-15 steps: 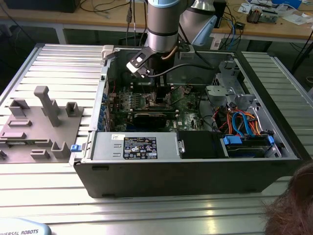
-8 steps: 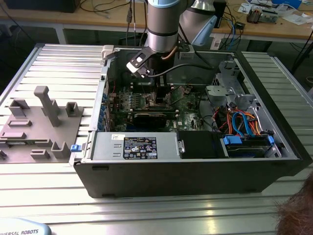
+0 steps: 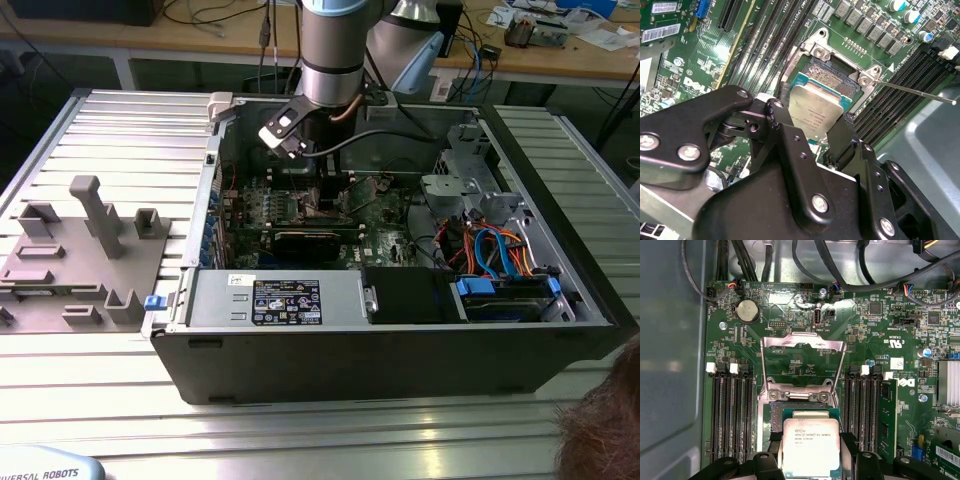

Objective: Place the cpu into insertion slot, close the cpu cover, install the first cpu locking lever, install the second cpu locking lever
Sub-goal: 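Place the cpu into insertion slot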

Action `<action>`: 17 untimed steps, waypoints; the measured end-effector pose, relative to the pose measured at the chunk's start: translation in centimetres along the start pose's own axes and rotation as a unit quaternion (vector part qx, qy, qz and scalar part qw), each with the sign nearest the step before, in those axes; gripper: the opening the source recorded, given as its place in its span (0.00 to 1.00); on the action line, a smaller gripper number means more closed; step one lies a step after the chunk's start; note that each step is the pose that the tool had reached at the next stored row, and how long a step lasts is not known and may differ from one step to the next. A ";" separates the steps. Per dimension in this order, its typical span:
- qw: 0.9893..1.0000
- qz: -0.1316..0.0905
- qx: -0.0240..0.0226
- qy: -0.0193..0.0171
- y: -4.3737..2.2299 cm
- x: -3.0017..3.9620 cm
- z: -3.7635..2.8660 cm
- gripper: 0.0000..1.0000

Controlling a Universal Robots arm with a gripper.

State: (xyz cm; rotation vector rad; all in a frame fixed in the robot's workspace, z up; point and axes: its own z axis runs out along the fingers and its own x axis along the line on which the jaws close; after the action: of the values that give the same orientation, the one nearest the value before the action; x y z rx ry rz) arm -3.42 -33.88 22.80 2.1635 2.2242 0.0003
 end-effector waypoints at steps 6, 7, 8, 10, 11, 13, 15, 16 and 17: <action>1.000 0.000 0.000 0.000 0.00 0.12 0.04 0.54; 1.000 0.000 0.000 0.000 0.00 0.13 0.05 0.54; 1.000 0.000 0.000 0.000 0.00 0.15 0.05 0.54; 1.000 0.000 0.000 0.000 0.00 0.17 0.06 0.54; 1.000 0.000 0.000 0.000 0.00 0.19 0.07 0.54; 1.000 0.000 0.000 0.000 0.00 0.22 0.07 0.54; 1.000 0.000 0.000 0.000 0.01 0.25 0.08 0.54; 1.000 0.000 0.000 0.000 0.01 0.26 0.08 0.54; 1.000 0.000 0.000 0.000 0.00 0.27 0.09 0.54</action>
State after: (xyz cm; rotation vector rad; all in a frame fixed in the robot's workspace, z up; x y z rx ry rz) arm -3.42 -33.61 22.71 2.1635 2.2242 0.0005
